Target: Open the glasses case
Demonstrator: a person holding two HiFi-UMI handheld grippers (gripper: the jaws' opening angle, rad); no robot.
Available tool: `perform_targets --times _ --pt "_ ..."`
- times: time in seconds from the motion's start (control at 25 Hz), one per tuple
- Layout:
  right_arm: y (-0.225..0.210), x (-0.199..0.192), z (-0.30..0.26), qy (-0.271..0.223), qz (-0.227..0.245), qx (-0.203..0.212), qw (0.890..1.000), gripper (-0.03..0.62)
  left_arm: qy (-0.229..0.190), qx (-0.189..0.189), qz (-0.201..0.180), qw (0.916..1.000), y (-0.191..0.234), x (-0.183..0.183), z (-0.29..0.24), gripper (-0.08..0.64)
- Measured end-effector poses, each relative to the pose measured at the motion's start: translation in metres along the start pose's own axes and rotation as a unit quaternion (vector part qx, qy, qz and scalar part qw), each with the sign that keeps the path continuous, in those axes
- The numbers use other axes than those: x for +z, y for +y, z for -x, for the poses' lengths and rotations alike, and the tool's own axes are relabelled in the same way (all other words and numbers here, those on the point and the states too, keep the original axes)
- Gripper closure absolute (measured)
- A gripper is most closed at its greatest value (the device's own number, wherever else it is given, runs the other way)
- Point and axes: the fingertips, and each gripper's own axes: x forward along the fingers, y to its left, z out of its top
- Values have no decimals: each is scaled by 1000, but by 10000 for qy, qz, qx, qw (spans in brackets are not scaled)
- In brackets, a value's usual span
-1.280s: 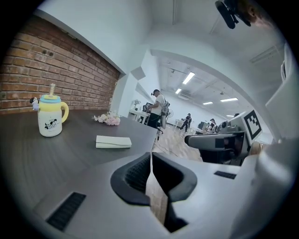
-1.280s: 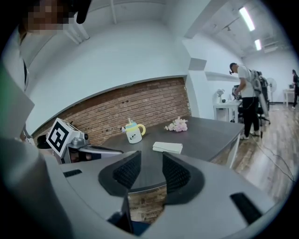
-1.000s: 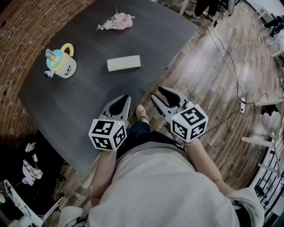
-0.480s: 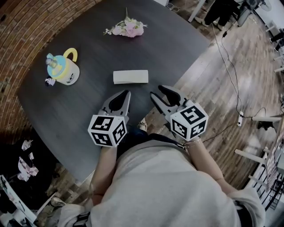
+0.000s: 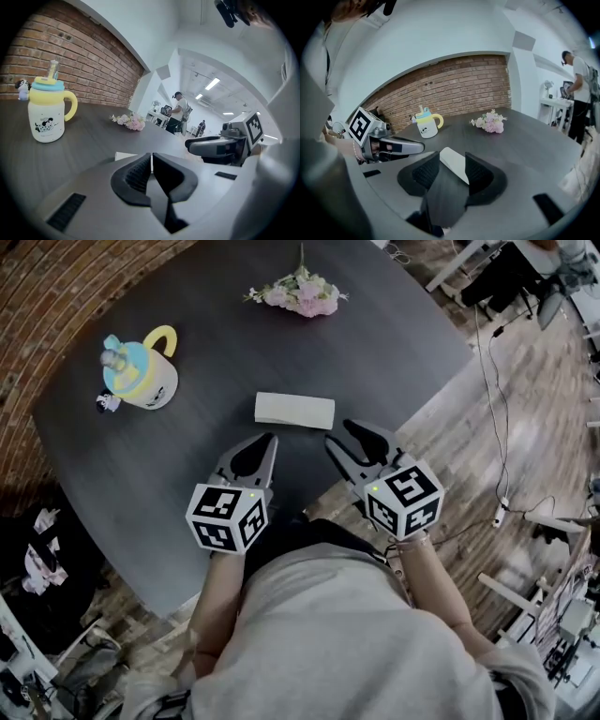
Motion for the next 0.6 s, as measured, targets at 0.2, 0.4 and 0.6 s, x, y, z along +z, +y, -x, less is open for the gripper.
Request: perform_targets --times 0.2,0.4,0.6 --pt "-8 -16 -12 296 1 8 9996 417 127 173 170 9996 20 -10 -6 531" --pt "-16 -30 -27 677 507 -76 9964 388 222 231 282 9991 27 -17 -14 531" --pt "-24 -43 -49 1011 708 5 9924 346 333 228 429 9983 26 -29 -23 531"
